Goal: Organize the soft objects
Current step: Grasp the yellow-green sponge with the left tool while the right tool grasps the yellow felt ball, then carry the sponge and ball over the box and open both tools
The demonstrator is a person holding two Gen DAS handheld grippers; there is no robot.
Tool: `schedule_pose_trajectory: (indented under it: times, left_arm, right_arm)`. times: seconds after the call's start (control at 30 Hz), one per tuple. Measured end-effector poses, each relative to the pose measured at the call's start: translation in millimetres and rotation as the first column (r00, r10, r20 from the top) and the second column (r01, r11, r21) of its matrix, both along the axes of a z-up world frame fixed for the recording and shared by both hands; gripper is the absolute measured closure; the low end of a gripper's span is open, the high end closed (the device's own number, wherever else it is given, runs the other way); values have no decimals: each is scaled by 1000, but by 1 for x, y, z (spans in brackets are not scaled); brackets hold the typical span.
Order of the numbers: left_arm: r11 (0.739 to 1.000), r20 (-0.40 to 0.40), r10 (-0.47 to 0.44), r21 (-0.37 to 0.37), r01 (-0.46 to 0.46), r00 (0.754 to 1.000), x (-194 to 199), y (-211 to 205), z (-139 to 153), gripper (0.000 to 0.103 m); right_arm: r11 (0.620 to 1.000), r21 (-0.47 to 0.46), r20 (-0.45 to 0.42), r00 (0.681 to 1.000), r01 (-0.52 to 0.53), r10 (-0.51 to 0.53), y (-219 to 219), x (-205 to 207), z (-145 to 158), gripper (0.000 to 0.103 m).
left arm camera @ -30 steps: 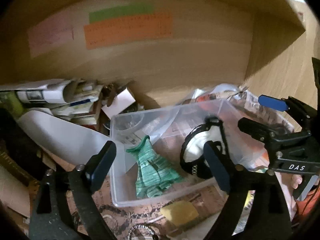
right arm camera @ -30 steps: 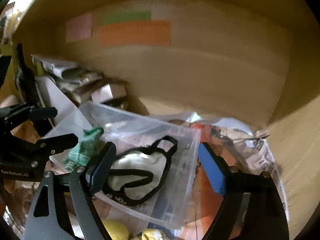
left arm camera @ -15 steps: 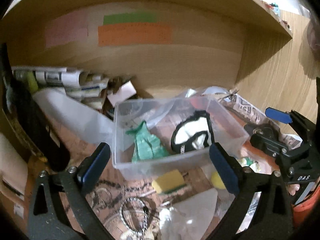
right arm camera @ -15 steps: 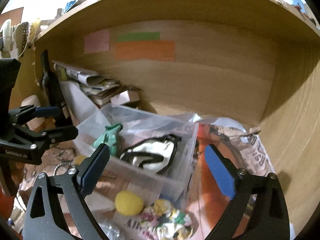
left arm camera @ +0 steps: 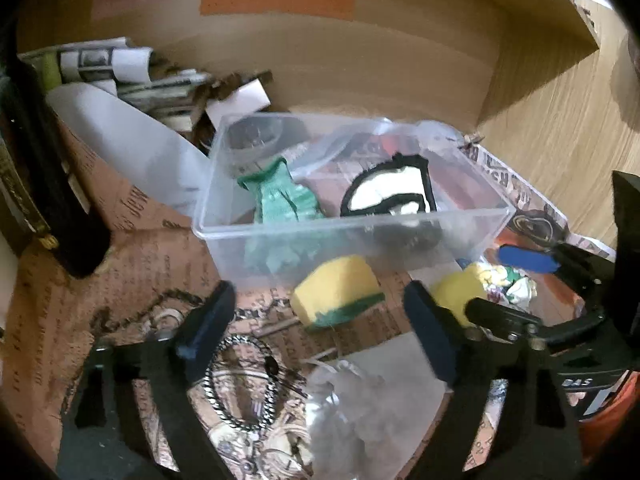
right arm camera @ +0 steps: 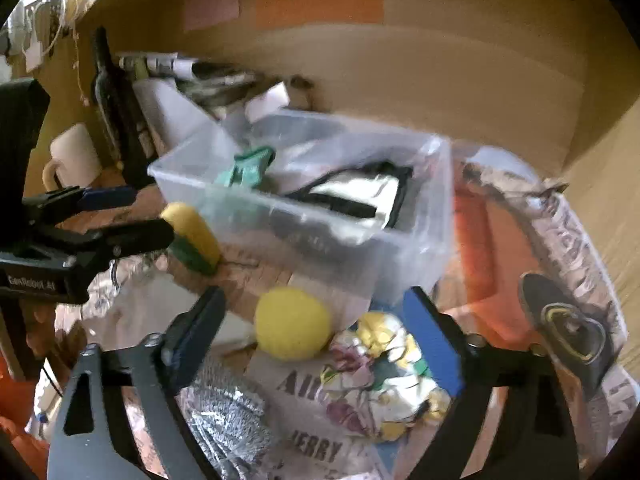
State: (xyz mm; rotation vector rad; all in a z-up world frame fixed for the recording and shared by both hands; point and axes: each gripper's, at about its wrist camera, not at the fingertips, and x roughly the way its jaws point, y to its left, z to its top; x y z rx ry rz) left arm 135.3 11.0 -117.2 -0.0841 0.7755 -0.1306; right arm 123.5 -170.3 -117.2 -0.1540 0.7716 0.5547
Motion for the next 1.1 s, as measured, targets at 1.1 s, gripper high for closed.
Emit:
schedule_pose_trajectory:
  times: [1.1]
  left_arm:
    - [999, 190, -12, 39, 5, 982, -20, 3, 58, 66]
  right_arm:
    - [993, 114, 96, 995, 30, -41, -19, 5, 45, 62]
